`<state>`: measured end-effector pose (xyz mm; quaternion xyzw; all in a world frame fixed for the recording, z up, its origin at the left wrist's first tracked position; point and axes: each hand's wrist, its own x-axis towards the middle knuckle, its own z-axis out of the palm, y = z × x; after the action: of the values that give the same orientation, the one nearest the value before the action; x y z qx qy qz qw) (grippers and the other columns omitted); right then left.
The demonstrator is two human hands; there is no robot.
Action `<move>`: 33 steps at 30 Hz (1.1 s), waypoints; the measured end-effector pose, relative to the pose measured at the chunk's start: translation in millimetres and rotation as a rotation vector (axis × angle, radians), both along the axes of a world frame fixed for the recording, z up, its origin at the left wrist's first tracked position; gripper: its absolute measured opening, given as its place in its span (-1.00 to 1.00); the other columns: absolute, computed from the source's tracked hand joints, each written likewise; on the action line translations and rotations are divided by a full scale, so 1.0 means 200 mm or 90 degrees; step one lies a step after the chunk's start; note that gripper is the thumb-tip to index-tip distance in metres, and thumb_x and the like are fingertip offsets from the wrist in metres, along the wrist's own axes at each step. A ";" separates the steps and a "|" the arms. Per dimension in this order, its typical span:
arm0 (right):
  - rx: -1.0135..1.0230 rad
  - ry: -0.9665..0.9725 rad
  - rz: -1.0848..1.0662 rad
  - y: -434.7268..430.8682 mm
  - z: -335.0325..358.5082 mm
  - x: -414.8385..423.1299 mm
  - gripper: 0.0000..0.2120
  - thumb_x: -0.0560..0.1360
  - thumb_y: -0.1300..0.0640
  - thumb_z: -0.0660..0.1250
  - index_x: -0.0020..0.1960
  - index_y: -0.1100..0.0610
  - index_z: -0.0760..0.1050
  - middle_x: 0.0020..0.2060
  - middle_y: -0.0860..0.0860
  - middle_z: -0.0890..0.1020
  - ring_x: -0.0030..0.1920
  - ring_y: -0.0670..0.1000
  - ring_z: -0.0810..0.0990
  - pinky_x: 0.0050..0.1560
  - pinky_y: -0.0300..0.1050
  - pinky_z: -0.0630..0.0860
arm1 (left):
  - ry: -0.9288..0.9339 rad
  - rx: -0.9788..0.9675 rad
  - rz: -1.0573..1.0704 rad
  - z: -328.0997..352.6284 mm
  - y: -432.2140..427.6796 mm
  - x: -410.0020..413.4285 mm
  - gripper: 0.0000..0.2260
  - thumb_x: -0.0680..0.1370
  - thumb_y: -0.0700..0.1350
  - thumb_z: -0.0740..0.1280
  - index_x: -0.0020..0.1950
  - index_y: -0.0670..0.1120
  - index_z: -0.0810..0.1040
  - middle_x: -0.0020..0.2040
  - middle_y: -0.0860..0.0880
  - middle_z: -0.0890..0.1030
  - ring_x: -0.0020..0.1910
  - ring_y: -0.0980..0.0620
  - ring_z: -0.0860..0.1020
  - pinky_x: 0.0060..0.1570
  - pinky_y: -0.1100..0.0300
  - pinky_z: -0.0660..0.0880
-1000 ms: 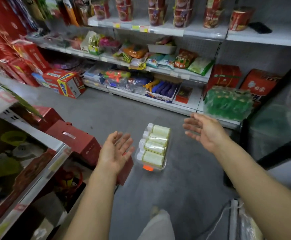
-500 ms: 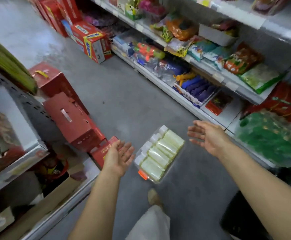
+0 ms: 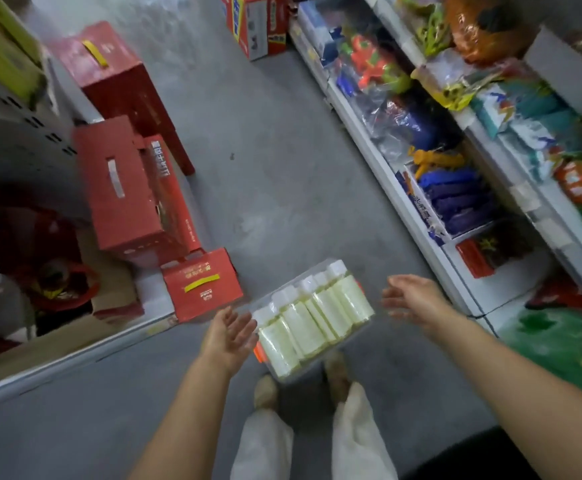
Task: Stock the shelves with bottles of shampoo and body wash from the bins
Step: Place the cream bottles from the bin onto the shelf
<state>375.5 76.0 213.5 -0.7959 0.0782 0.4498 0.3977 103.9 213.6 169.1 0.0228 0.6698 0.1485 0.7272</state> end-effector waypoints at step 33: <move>-0.231 0.083 0.167 0.19 -2.27 0.62 -0.34 0.57 -0.40 -0.18 0.35 0.00 0.39 -0.25 -0.13 0.70 -0.26 -0.20 0.65 -0.22 -0.24 0.53 | 0.308 -0.124 0.097 -1.96 -0.26 0.14 -0.34 0.57 0.43 -0.02 0.12 -0.06 0.61 0.04 -0.17 0.66 0.02 -0.15 0.61 0.29 -0.13 0.45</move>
<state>499.9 113.9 -240.3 -0.8272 0.0792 0.5264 0.1800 131.1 160.7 -222.3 -0.0633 0.8348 0.1281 0.5317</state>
